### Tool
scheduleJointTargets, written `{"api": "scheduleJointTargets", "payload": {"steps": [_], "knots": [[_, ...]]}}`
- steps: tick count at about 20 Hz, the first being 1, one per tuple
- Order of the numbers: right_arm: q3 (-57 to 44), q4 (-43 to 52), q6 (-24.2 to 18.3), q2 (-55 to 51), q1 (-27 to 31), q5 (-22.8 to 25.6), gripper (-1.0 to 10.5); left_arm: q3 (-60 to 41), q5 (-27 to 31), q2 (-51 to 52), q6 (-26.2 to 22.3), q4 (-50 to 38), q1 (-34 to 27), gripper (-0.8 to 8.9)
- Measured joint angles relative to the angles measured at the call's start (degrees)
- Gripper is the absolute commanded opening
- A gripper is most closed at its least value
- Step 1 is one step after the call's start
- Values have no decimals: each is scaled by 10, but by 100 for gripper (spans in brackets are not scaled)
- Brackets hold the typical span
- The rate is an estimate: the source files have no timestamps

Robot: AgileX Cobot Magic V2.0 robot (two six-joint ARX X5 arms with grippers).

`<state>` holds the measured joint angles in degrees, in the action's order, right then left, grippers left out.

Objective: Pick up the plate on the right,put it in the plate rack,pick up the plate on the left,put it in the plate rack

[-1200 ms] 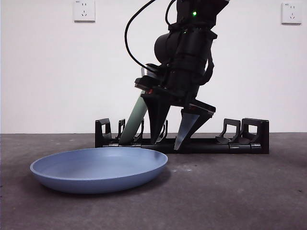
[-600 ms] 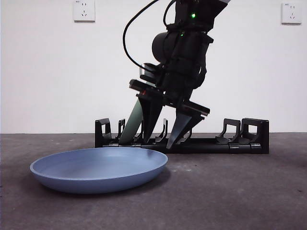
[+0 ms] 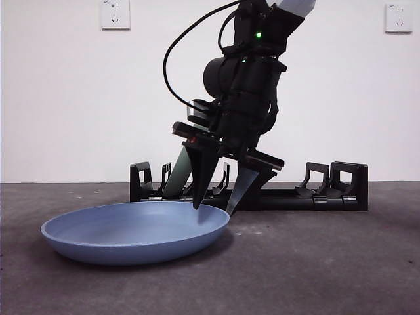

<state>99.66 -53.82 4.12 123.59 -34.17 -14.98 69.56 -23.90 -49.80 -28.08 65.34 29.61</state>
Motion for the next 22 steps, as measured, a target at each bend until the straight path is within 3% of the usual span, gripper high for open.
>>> {"api": "scheduleJointTargets", "payload": {"steps": [2,7,9,17,22], "knots": [[0,6,0,0,-6,0,97,0,0,0,0,0,1,442],[-14,9,9,0,-7,0,90,0,0,-1,0,0,10,442],[-29,14,13,0,-6,0,-14,0,0,-1,0,0,10,442],[-32,-1,19,-17,-4,-14,-17,0,5,-1,-7,0,44,442],[-34,-61,-2,-129,12,0,-16,0,85,-18,-44,0,117,442]]}}
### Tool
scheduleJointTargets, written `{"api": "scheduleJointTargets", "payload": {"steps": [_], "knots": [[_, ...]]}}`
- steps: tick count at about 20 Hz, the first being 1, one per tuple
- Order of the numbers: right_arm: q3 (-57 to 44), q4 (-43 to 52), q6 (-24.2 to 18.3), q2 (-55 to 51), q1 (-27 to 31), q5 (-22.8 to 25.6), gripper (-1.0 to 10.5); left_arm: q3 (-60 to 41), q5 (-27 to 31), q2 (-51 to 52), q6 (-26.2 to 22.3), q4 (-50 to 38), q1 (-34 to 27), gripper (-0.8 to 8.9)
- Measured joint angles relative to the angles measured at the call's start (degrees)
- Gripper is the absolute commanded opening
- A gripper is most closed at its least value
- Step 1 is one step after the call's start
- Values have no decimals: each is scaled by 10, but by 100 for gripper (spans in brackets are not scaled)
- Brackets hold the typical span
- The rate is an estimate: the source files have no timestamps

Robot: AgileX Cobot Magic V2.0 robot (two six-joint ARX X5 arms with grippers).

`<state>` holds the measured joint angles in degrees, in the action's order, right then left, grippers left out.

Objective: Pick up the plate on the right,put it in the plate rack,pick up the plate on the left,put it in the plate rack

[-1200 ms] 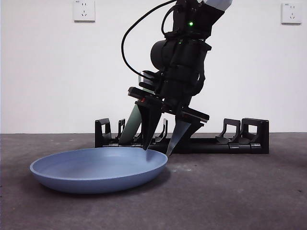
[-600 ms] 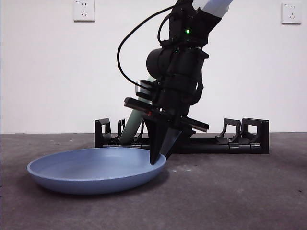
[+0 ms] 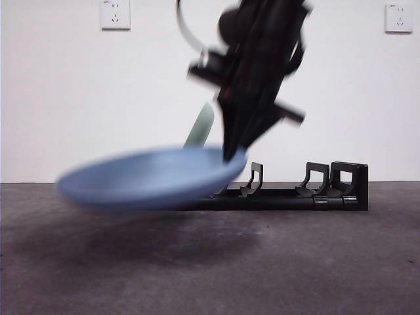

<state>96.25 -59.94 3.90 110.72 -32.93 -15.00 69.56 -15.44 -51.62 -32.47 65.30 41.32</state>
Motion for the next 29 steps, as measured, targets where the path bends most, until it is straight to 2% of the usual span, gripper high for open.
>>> {"api": "scheduleJointTargets", "payload": {"steps": [3,8,13,15,16,17,19,21,29], "knots": [[0,-32,-7,-82,17,-1,-16,0,54,-27,-28,-7,61,442],[0,-79,-13,-170,33,-30,-16,0,198,-101,-84,-51,177,441],[0,-113,-21,-198,38,-30,-16,0,313,-163,-120,-76,234,424],[0,-116,-22,-202,38,-38,-16,0,320,-175,-123,-77,236,236],[0,-116,-22,-204,38,-57,-16,0,321,-177,-125,-77,236,157],[0,-116,-22,-206,38,-82,-16,0,321,-177,-125,-77,236,147],[0,-111,-24,-211,38,-100,-16,0,324,-177,-125,-78,236,107],[0,-109,-24,-213,38,-99,-16,0,324,-177,-126,-78,237,25],[-1,-107,-17,-213,41,-88,-13,2,319,-175,-134,-79,245,-8]]}}
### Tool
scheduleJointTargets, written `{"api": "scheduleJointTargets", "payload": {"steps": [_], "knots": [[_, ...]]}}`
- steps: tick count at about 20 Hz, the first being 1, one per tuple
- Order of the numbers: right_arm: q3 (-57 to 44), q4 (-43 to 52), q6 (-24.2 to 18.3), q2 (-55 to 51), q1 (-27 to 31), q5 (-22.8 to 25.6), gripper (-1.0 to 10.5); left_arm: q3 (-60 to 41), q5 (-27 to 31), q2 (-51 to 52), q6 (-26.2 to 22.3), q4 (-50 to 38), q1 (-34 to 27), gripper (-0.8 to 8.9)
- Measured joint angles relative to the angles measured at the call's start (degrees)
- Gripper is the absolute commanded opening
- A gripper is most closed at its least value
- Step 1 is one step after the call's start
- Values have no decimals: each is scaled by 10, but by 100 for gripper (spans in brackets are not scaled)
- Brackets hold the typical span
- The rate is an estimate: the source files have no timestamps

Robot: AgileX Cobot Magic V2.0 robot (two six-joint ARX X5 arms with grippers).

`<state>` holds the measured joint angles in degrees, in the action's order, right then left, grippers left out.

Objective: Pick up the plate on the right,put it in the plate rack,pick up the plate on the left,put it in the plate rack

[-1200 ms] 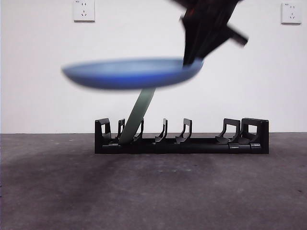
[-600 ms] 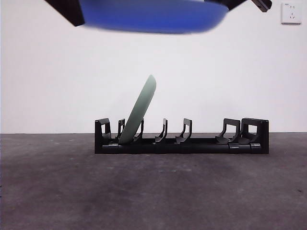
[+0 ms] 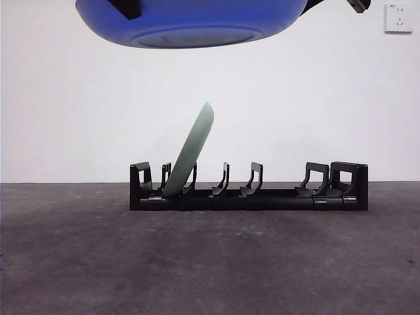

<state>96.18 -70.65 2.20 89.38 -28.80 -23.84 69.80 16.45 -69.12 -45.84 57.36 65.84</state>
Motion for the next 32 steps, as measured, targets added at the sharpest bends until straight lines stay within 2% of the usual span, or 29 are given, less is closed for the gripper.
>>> {"api": "scheduleJointTargets", "payload": {"steps": [2,5,9,11,13,15,17,19,26,32], "knots": [[0,0,0,0,0,3,26,0,0,0,0,-1,1,-8],[0,6,-1,-2,-1,7,303,0,-26,0,18,1,1,-8],[0,39,-3,-33,-2,15,319,0,-81,-3,36,0,1,-8],[0,60,-3,-64,-2,53,319,0,-109,-3,48,-33,1,-8],[0,64,-3,-106,-2,116,319,0,-143,-3,68,-78,-3,-8],[0,62,-3,-161,-2,183,316,0,-166,-4,97,-136,-16,-8],[0,61,-3,-221,-2,211,316,0,-206,-12,142,-224,-40,-8],[1,55,-3,-273,-2,219,316,0,-226,-31,197,-319,-65,-8],[1,-53,-3,-373,-2,223,315,0,-227,-155,364,-610,-149,-8],[1,-70,0,-388,-2,223,315,0,-226,-243,440,-743,-209,-8]]}}
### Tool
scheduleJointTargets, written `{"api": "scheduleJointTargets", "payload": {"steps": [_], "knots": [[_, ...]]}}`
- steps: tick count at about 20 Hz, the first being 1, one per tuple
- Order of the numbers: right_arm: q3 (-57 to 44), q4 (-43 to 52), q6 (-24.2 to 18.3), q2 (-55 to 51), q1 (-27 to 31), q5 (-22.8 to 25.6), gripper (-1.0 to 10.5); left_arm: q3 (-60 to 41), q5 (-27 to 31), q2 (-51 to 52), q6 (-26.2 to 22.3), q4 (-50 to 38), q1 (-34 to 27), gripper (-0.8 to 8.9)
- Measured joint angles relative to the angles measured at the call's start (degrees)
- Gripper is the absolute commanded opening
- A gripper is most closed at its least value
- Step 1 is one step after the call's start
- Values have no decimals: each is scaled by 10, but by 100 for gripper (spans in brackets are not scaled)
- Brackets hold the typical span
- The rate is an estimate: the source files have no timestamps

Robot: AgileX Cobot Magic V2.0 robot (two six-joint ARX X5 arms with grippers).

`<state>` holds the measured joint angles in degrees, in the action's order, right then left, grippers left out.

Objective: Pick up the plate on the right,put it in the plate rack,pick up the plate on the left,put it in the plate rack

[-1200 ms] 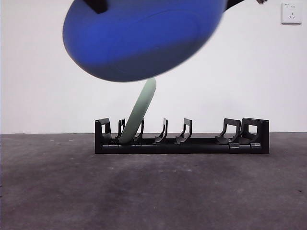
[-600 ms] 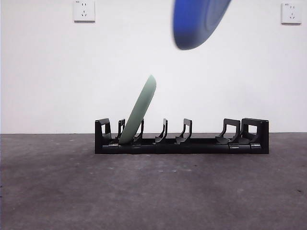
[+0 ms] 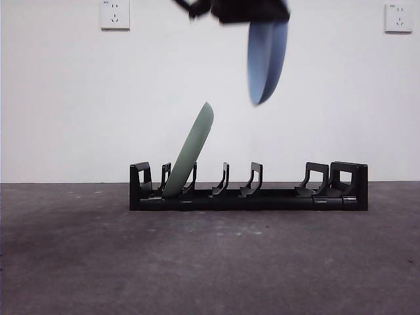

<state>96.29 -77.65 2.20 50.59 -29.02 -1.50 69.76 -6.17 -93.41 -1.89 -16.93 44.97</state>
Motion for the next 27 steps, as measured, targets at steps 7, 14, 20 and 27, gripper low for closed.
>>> {"api": "scheduleJointTargets", "payload": {"steps": [7,14,20,27], "knots": [[0,0,2,-1,0,0,315,0,-1,-94,31,-37,-46,-9],[-1,0,2,-1,-2,-15,315,65,-25,-159,28,-5,-58,-9],[-4,0,2,-1,-2,-15,315,94,-9,-186,9,39,-58,-8],[-4,0,-3,-1,-2,-15,315,94,13,-188,-24,103,-59,-8]]}}
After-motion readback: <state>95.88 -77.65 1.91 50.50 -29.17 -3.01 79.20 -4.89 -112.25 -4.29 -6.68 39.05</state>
